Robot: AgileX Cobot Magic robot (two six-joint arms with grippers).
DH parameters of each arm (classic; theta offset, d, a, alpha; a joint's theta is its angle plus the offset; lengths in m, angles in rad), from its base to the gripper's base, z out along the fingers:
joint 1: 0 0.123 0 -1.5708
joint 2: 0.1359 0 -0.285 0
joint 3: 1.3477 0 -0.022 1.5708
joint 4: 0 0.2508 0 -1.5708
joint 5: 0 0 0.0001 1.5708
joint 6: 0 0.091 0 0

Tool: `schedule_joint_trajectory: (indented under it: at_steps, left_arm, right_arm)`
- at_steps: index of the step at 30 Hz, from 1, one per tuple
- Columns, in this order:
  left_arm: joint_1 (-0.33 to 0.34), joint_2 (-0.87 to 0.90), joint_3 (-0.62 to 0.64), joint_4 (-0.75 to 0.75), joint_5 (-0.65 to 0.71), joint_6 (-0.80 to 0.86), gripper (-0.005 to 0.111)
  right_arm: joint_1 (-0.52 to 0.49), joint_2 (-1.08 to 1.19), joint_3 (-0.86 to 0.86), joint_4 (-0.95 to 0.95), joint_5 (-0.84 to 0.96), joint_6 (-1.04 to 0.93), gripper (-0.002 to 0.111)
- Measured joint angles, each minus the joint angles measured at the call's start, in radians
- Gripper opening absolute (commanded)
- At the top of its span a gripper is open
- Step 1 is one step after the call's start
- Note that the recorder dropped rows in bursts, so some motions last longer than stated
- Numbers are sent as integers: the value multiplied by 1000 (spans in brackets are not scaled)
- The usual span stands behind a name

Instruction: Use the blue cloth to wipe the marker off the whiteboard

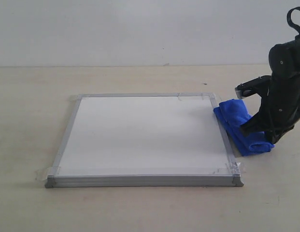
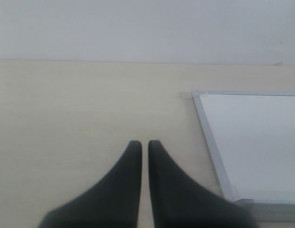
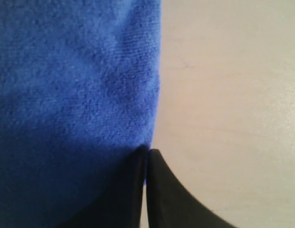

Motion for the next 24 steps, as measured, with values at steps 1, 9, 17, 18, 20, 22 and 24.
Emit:
schedule_joint_trajectory:
  at_steps: [1,9,17,18,20,22,24]
  left_arm:
    - [0,0,0,0,0,0,5]
    - [0,0,0,0,0,0,5]
    - [0,0,0,0,0,0,5]
    - [0,0,0,0,0,0,5]
    - [0,0,0,0,0,0,5]
    - [0,0,0,0,0,0,5]
    - [0,0,0,0,0,0,5]
  right_arm:
    - [0,0,0,15,2,-12,0]
    - [0,0,-1,98,29,-91,0]
    - [0,-17,-1,122,74,-91,0]
    - [0,-29,-1,126,80,-91,0]
    - [0,-69,-1,130,91,-91,0]
    - [0,-122,-1,132,95,-91,0]
    - [0,-192,-1,136,95,-91,0]
